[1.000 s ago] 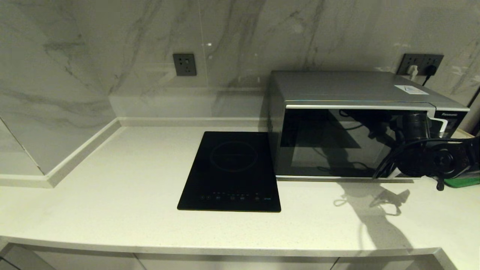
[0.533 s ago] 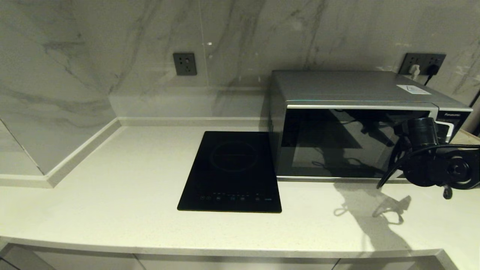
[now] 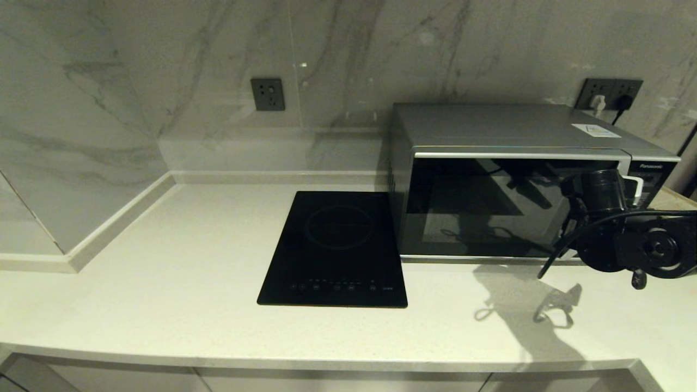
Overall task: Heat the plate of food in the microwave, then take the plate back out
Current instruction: Open the microwave oven
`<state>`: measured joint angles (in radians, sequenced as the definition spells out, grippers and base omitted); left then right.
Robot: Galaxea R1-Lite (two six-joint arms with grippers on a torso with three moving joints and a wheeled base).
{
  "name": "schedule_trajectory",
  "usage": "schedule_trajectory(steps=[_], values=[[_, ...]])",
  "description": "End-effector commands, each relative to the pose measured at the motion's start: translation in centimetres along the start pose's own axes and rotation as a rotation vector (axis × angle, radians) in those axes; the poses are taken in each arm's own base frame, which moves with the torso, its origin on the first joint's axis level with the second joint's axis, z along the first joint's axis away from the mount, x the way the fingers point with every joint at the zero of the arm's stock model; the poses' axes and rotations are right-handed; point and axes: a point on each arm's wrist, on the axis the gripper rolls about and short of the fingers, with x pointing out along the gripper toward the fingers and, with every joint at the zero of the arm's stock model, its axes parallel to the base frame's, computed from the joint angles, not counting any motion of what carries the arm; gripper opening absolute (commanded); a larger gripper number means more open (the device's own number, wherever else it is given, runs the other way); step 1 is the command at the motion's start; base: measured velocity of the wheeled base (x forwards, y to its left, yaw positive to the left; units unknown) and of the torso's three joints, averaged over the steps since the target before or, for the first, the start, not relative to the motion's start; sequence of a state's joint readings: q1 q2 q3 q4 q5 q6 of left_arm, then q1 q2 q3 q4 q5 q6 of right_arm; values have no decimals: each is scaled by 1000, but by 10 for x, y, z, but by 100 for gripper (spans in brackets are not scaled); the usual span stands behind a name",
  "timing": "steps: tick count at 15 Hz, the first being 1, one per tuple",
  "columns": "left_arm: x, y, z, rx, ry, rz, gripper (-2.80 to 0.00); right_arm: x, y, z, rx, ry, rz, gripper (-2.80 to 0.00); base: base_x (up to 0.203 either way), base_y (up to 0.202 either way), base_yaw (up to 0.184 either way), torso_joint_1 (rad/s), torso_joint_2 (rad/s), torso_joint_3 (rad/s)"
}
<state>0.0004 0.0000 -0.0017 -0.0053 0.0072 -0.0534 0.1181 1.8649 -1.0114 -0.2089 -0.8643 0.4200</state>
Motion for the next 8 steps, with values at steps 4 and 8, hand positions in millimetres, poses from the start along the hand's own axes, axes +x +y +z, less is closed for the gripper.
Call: schedule_trajectory(steps=[4, 8], values=[[0, 0, 0, -1, -1, 2, -280, 21, 21, 8, 27, -19, -15, 0, 0, 0, 0, 0, 0, 0], [0, 0, 0, 0, -1, 2, -280, 39, 16, 13, 49, -19, -60, 0, 0, 0, 0, 0, 0, 0]])
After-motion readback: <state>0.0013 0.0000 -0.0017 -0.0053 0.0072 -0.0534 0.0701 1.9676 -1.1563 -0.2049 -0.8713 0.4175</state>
